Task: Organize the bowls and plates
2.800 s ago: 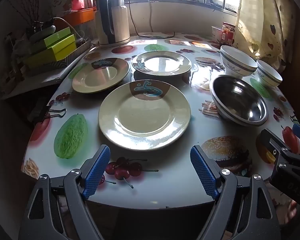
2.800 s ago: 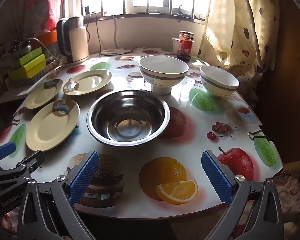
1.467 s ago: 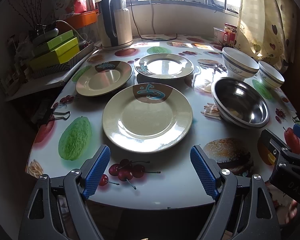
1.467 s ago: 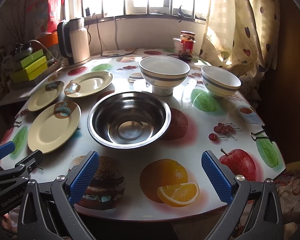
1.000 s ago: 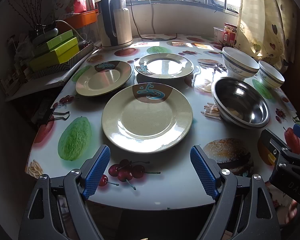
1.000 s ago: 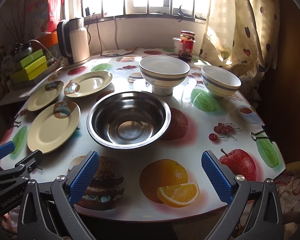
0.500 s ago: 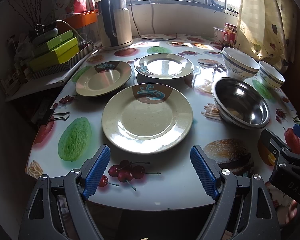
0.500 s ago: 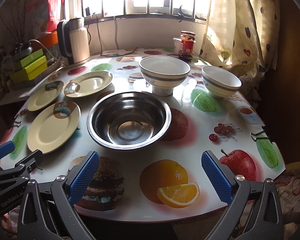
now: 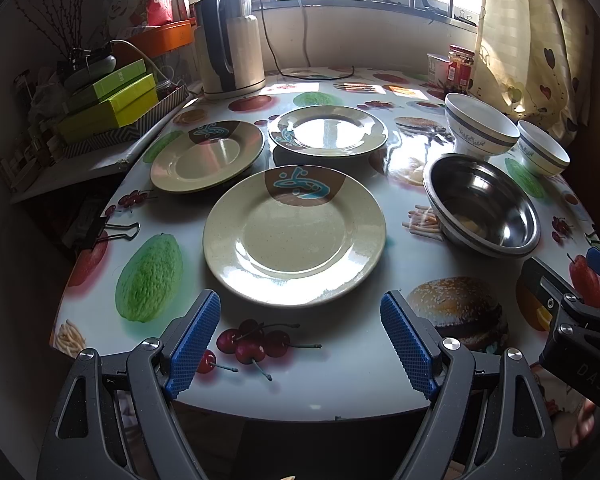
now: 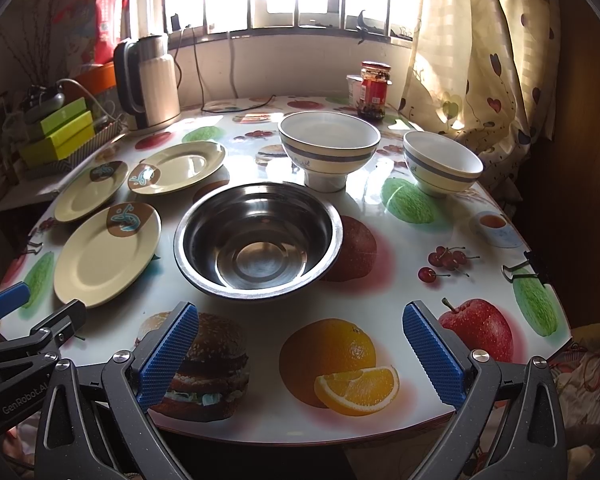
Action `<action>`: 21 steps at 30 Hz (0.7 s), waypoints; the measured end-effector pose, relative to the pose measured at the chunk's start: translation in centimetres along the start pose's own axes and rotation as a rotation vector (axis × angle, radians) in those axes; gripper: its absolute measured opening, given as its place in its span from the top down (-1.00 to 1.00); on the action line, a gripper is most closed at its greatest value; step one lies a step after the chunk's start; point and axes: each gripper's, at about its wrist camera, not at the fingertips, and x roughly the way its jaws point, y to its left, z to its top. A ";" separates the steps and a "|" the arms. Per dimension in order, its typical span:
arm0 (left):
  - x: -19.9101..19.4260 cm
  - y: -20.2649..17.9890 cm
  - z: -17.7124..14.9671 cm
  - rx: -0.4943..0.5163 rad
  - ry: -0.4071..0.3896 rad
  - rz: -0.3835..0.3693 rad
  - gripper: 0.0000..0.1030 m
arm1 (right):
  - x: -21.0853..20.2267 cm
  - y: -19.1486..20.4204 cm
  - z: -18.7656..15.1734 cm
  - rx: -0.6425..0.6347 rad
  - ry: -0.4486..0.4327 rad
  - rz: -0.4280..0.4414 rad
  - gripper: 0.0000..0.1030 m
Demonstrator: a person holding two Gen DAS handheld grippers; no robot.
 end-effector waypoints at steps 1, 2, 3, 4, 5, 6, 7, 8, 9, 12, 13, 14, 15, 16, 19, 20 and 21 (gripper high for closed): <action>0.0 0.0 0.0 0.000 0.000 -0.001 -0.61 | 0.0 0.0 0.0 0.000 0.000 0.000 -1.00; 0.0 0.0 0.0 0.000 0.000 -0.001 -0.61 | 0.0 0.0 0.0 0.000 0.000 0.000 -1.00; 0.0 0.0 0.0 0.000 -0.001 0.000 -0.61 | 0.0 0.0 0.0 0.000 0.001 0.000 -1.00; 0.0 0.0 0.0 0.000 0.000 0.000 -0.61 | 0.0 0.0 0.0 0.000 0.000 0.000 -1.00; 0.0 0.0 0.0 0.000 0.000 -0.001 -0.61 | 0.0 0.0 0.0 0.000 0.000 -0.001 -1.00; 0.0 0.0 0.0 0.000 0.000 -0.001 -0.61 | 0.0 0.0 0.0 0.000 0.000 -0.001 -1.00; 0.0 0.0 0.0 0.000 -0.001 0.000 -0.61 | 0.0 0.0 0.0 0.000 0.000 0.000 -1.00; 0.0 0.0 0.0 0.001 -0.001 0.000 -0.61 | 0.0 0.0 0.0 0.000 0.000 0.000 -1.00; 0.1 0.0 0.0 0.000 -0.001 0.000 -0.61 | -0.1 0.0 0.0 0.000 -0.001 0.000 -1.00; 0.0 0.3 0.4 -0.005 -0.007 -0.009 -0.61 | 0.1 0.0 0.2 -0.002 -0.007 0.004 -1.00; 0.0 0.6 0.6 -0.013 -0.012 -0.017 -0.61 | 0.0 0.0 0.4 -0.003 -0.015 0.014 -1.00; -0.1 1.0 0.8 -0.026 -0.018 -0.029 -0.61 | -0.1 -0.1 0.6 -0.004 -0.026 0.028 -1.00; -0.2 1.4 1.0 -0.042 -0.022 -0.044 -0.61 | -0.3 0.0 0.8 -0.006 -0.041 0.040 -1.00; -0.2 1.9 1.3 -0.062 -0.023 -0.056 -0.61 | -0.5 0.1 1.2 -0.013 -0.058 0.052 -1.00; 0.2 3.7 2.2 -0.120 -0.015 -0.086 -0.61 | -1.0 1.1 2.4 -0.063 -0.101 0.126 -1.00; 0.4 4.3 2.5 -0.137 -0.011 -0.094 -0.61 | -1.0 1.6 2.9 -0.081 -0.106 0.156 -1.00; 0.5 4.9 2.9 -0.150 -0.008 -0.095 -0.61 | -1.1 2.2 3.5 -0.102 -0.116 0.182 -1.00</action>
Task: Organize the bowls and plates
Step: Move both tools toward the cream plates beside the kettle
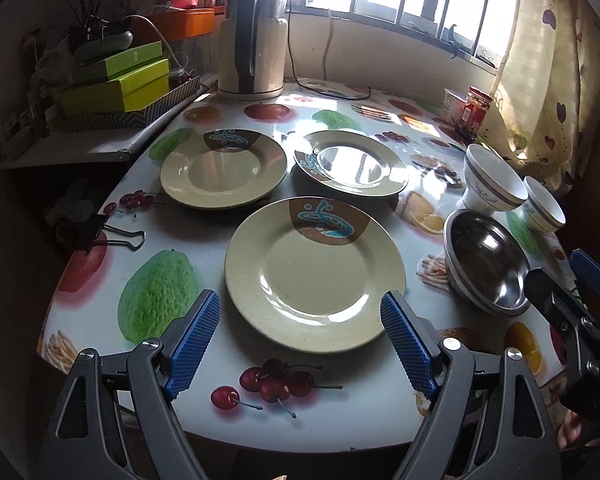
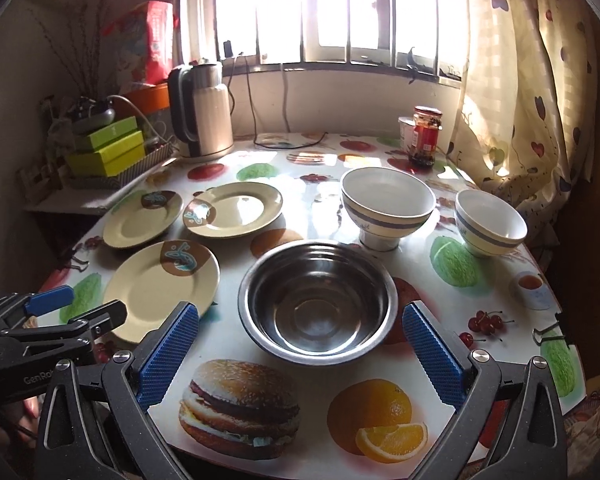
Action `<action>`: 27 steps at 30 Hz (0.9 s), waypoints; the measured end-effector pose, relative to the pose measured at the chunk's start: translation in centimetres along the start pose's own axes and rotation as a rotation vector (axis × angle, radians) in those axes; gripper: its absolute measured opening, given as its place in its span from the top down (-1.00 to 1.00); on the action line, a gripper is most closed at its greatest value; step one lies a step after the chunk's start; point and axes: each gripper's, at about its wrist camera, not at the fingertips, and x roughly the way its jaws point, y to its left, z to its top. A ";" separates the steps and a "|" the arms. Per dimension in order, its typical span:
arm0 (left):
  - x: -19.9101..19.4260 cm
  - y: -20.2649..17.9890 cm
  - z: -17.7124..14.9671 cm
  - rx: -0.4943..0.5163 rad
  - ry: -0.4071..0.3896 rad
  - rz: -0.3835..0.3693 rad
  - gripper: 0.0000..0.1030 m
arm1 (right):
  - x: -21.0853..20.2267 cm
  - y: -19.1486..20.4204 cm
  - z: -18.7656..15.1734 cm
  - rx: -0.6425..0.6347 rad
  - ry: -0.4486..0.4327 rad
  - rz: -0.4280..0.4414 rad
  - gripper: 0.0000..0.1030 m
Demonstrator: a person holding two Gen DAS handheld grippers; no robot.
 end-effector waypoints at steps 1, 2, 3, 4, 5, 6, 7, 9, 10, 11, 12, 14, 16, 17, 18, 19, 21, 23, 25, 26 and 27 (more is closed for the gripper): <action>0.0 0.5 0.4 -0.009 -0.003 0.005 -0.61 | 0.1 0.6 0.6 -0.018 -0.012 0.023 -1.00; 0.0 1.0 0.8 -0.011 -0.009 0.016 -0.61 | 0.2 1.0 1.2 -0.031 -0.020 0.050 -1.00; 0.1 1.5 1.2 -0.006 -0.012 0.031 -0.61 | 0.4 1.6 2.0 -0.042 -0.027 0.086 -1.00; 0.2 1.9 1.7 -0.001 -0.010 0.044 -0.61 | 0.7 1.9 2.7 -0.047 -0.030 0.121 -1.00; 0.4 2.4 2.2 0.000 -0.004 0.053 -0.61 | 1.1 2.3 3.4 -0.045 -0.026 0.147 -1.00; 0.5 3.0 2.6 -0.009 -0.001 0.060 -0.61 | 1.5 2.6 4.1 -0.042 -0.016 0.163 -1.00; 0.5 3.7 3.0 -0.024 -0.006 0.064 -0.61 | 2.1 2.9 4.9 -0.040 -0.004 0.183 -1.00; 0.5 4.9 3.9 -0.037 -0.014 0.069 -0.61 | 3.3 3.4 6.3 -0.029 0.018 0.204 -1.00; 0.6 5.4 4.4 -0.037 -0.016 0.073 -0.61 | 3.8 3.7 6.9 -0.030 0.025 0.204 -1.00; 0.7 6.0 4.9 -0.037 -0.016 0.078 -0.60 | 4.4 4.0 7.6 -0.039 0.031 0.209 -1.00; 0.9 6.7 5.3 -0.050 -0.018 0.086 -0.59 | 4.9 4.4 8.2 -0.054 0.037 0.204 -1.00; 1.2 8.1 6.3 -0.080 -0.017 0.093 -0.54 | 5.9 5.0 9.4 -0.083 0.045 0.210 -1.00; 1.7 9.3 7.1 -0.103 -0.014 0.101 -0.52 | 7.2 5.7 10.7 -0.102 0.061 0.223 -1.00; 1.9 9.9 7.5 -0.114 -0.016 0.096 -0.47 | 7.9 6.0 11.3 -0.106 0.070 0.237 -1.00; 2.1 10.5 7.8 -0.126 -0.015 0.092 -0.45 | 8.6 6.3 11.8 -0.107 0.082 0.241 -0.99; 2.3 10.9 8.1 -0.134 -0.013 0.090 -0.44 | 9.4 6.6 12.4 -0.112 0.094 0.240 -0.94; 3.0 11.7 8.6 -0.144 -0.003 0.089 -0.43 | 11.0 7.2 13.2 -0.123 0.114 0.255 -0.87; 3.8 12.2 9.0 -0.154 0.012 0.077 -0.31 | 12.8 7.7 13.8 -0.113 0.147 0.281 -0.85; 4.7 12.8 9.3 -0.171 0.029 0.073 -0.31 | 14.7 8.2 14.2 -0.091 0.185 0.292 -0.73; 5.2 13.1 9.4 -0.178 0.037 0.068 -0.30 | 15.6 8.6 14.3 -0.094 0.200 0.308 -0.62; 5.8 13.4 9.5 -0.189 0.048 0.064 -0.30 | 16.5 9.0 14.5 -0.102 0.219 0.312 -0.60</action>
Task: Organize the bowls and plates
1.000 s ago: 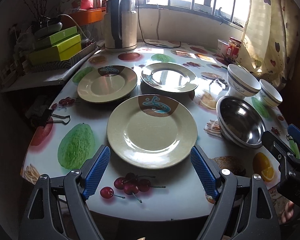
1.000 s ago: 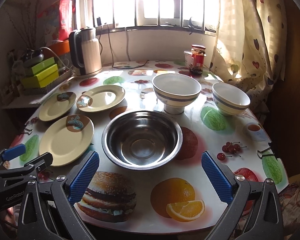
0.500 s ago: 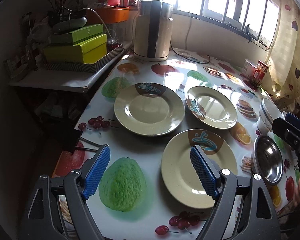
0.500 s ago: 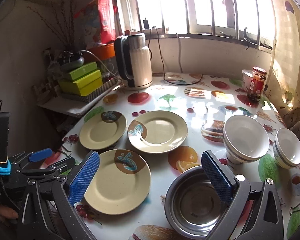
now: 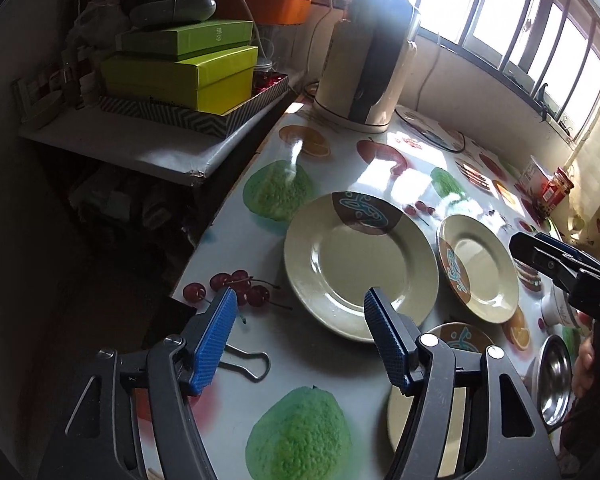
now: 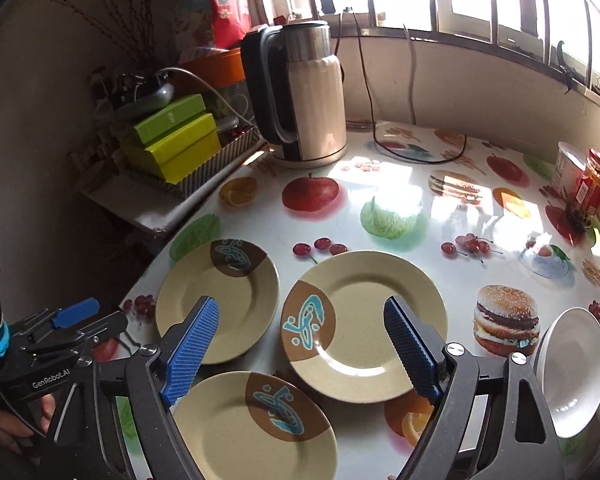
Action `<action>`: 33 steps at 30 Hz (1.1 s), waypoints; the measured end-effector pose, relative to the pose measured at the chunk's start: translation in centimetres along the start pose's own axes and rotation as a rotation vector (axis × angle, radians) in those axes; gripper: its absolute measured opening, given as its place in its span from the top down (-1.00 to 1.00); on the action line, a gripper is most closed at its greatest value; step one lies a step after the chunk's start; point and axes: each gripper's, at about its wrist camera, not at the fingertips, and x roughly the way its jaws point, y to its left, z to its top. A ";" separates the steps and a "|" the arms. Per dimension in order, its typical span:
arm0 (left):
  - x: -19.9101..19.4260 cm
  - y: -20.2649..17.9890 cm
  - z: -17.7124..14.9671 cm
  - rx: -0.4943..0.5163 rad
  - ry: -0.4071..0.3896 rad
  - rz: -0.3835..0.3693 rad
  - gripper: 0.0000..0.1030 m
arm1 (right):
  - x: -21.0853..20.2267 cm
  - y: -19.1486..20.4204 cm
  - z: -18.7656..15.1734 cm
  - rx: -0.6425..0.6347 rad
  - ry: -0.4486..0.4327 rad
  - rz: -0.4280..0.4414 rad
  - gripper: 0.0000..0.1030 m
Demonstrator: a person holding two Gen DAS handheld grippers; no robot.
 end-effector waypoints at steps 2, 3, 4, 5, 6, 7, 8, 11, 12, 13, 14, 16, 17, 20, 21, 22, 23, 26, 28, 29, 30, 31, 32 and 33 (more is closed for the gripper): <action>1.0 0.5 0.3 -0.028 0.025 -0.018 -0.21 | 1.8 0.3 0.5 -0.009 0.031 0.002 -0.58; 1.5 0.7 0.4 -0.035 0.033 -0.022 -0.19 | 2.7 0.4 0.7 -0.015 0.051 0.013 -0.54; 1.9 0.8 0.4 -0.040 0.039 -0.019 -0.12 | 3.5 0.5 0.8 -0.019 0.069 0.018 -0.48; 2.3 0.9 0.4 -0.042 0.046 -0.016 -0.10 | 4.2 0.6 0.9 -0.025 0.084 0.025 -0.45; 2.7 1.0 0.5 -0.046 0.055 -0.018 -0.09 | 4.9 0.7 0.9 -0.032 0.096 0.032 -0.44; 3.1 1.1 0.5 -0.051 0.062 -0.021 -0.09 | 5.5 0.8 1.1 -0.035 0.105 0.036 -0.43; 3.3 1.1 0.5 -0.052 0.064 -0.022 -0.09 | 6.1 0.9 1.1 -0.040 0.112 0.043 -0.42; 4.1 1.1 0.7 -0.056 0.072 -0.028 -0.08 | 7.7 1.1 1.4 -0.052 0.143 0.054 -0.29; 4.3 1.1 0.7 -0.056 0.076 -0.030 -0.08 | 8.3 1.1 1.4 -0.057 0.151 0.052 -0.28; 4.4 1.2 0.7 -0.059 0.079 -0.032 -0.03 | 8.6 1.2 1.5 -0.056 0.156 0.055 -0.25; 4.5 1.2 0.8 -0.062 0.081 -0.035 0.02 | 9.0 1.1 1.5 -0.054 0.160 0.060 -0.21; 4.8 1.2 0.9 -0.064 0.084 -0.033 0.02 | 9.5 1.2 1.6 -0.056 0.164 0.063 -0.17; 4.9 1.2 0.9 -0.065 0.087 -0.030 0.02 | 9.7 1.3 1.7 -0.064 0.159 0.067 -0.17; 5.2 1.3 0.9 -0.075 0.089 -0.028 0.07 | 10.3 1.6 1.9 -0.089 0.162 0.068 -0.10; 5.3 1.3 0.9 -0.076 0.088 -0.028 0.07 | 10.5 1.6 2.0 -0.086 0.164 0.072 -0.06; 5.4 1.4 0.9 -0.078 0.089 -0.027 0.08 | 10.7 1.5 2.0 -0.082 0.165 0.077 0.01; 5.6 1.4 1.0 -0.080 0.094 -0.026 0.08 | 10.9 1.4 2.1 -0.078 0.165 0.078 0.05; 5.9 1.6 1.0 -0.089 0.102 -0.030 0.14 | 11.5 1.2 2.3 -0.064 0.171 0.099 0.08; 5.9 1.5 1.1 -0.091 0.100 -0.034 0.14 | 11.6 1.3 2.4 -0.067 0.172 0.105 0.12; 6.0 1.4 1.1 -0.092 0.101 -0.035 0.15 | 11.7 1.4 2.4 -0.075 0.170 0.101 0.17; 6.0 1.4 1.1 -0.092 0.102 -0.039 0.15 | 11.8 1.5 2.5 -0.083 0.173 0.103 0.18; 6.1 1.4 1.1 -0.092 0.105 -0.039 0.16 | 11.9 1.6 2.5 -0.086 0.177 0.108 0.19; 6.1 1.3 1.0 -0.092 0.106 -0.038 0.18 | 12.0 1.7 2.5 -0.088 0.179 0.110 0.19; 6.1 1.3 1.0 -0.090 0.104 -0.038 0.19 | 12.1 1.7 2.4 -0.089 0.181 0.113 0.20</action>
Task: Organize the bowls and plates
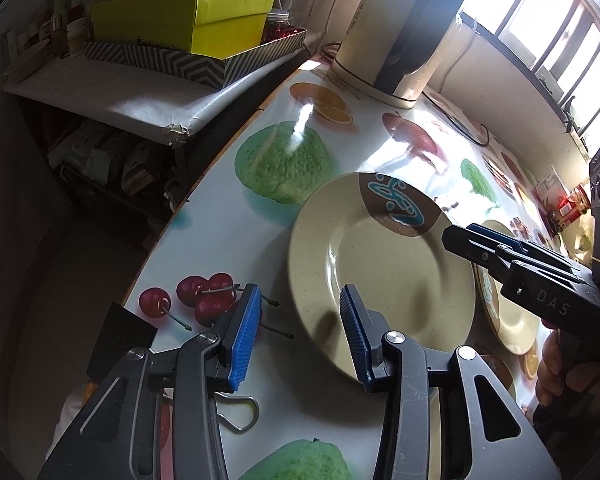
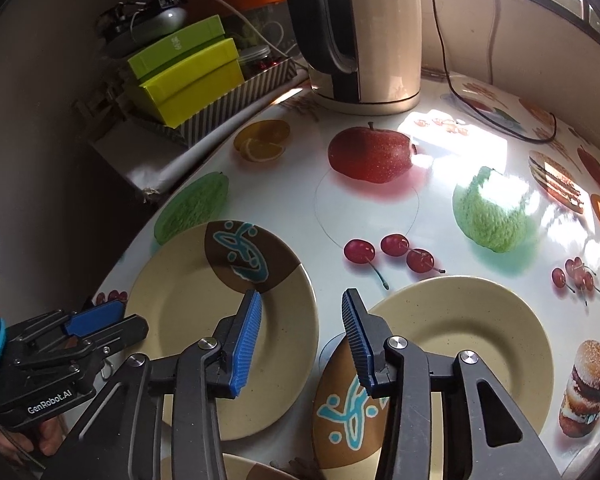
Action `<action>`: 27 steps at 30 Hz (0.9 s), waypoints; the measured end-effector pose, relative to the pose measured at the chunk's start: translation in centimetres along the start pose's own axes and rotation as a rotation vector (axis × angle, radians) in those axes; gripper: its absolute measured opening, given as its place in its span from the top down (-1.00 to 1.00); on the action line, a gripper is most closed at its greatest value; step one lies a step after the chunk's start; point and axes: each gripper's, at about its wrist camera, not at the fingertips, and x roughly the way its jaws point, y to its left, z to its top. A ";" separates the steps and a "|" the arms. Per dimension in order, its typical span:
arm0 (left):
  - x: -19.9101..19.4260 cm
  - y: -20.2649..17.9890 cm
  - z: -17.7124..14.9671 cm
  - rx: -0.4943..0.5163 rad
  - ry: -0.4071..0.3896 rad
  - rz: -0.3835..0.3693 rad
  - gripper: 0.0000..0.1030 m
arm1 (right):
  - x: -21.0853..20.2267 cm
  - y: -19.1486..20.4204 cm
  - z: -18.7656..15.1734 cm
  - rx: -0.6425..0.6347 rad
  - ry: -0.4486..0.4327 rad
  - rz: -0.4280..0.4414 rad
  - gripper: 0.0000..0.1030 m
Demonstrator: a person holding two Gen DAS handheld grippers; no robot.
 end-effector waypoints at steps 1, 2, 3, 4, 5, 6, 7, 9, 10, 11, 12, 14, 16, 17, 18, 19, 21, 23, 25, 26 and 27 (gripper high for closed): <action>0.0 0.0 0.0 0.002 0.001 0.001 0.21 | 0.1 0.0 0.0 0.000 0.002 0.006 0.23; 0.1 0.0 0.0 0.000 0.002 0.002 0.21 | 0.2 0.0 0.0 0.001 0.005 0.010 0.28; 0.1 0.1 0.0 -0.001 0.003 0.001 0.21 | 0.3 0.0 0.0 0.003 0.007 0.011 0.30; 0.1 0.1 -0.1 -0.001 0.005 0.004 0.22 | 0.4 0.0 -0.1 0.005 0.008 0.014 0.37; 0.2 0.1 -0.1 -0.001 0.004 0.009 0.22 | 0.4 0.0 -0.1 0.007 0.010 0.019 0.44; 0.2 0.1 -0.2 0.002 0.001 0.010 0.22 | 0.5 0.0 -0.1 0.010 0.013 0.023 0.48; 0.1 0.0 -0.2 0.005 0.000 0.013 0.23 | 0.5 0.0 -0.1 0.011 0.016 0.025 0.51; 0.1 -0.1 -0.2 0.005 0.001 0.006 0.31 | 0.6 -0.1 -0.3 0.014 0.020 0.028 0.54; 0.2 -0.2 -0.1 0.007 0.002 0.004 0.34 | 0.7 -0.1 -0.3 0.014 0.020 0.028 0.55; 0.2 -0.2 -0.1 0.007 0.002 0.003 0.36 | 0.7 -0.1 -0.3 0.015 0.021 0.029 0.56; 0.2 -0.2 -0.1 0.007 0.001 0.002 0.37 | 0.7 -0.1 -0.4 0.017 0.021 0.029 0.58; 0.1 -0.3 -0.1 0.009 -0.001 -0.003 0.49 | 0.7 -0.2 -0.4 0.021 0.021 0.026 0.63; 0.1 -0.4 -0.1 0.011 -0.004 -0.003 0.54 | 0.6 -0.4 -0.4 0.027 0.020 0.028 0.66; 0.1 -0.4 -0.1 0.011 -0.005 -0.002 0.54 | 0.6 -0.5 -0.4 0.031 0.020 0.032 0.66; 0.1 -0.4 -0.1 0.008 -0.004 -0.004 0.54 | 0.6 -0.6 -0.4 0.034 0.022 0.035 0.66; 0.1 -0.3 -0.1 0.006 -0.003 -0.006 0.54 | 0.6 -0.6 -0.3 0.036 0.022 0.037 0.67; 0.1 -0.3 -0.1 0.006 -0.003 -0.005 0.55 | 0.6 -0.7 -0.3 0.037 0.021 0.038 0.67; 0.2 -0.3 0.0 0.007 -0.005 -0.002 0.56 | 0.6 -0.7 -0.3 0.038 0.021 0.038 0.67; 0.1 -0.3 0.0 0.000 -0.008 -0.001 0.57 | 0.6 -0.7 -0.3 0.044 0.021 0.041 0.67; 0.1 -0.3 0.0 -0.004 -0.008 0.000 0.58 | 0.5 -0.8 -0.3 0.050 0.022 0.043 0.67; 0.1 -0.3 0.1 -0.006 -0.009 0.000 0.59 | 0.5 -0.8 -0.3 0.055 0.023 0.045 0.67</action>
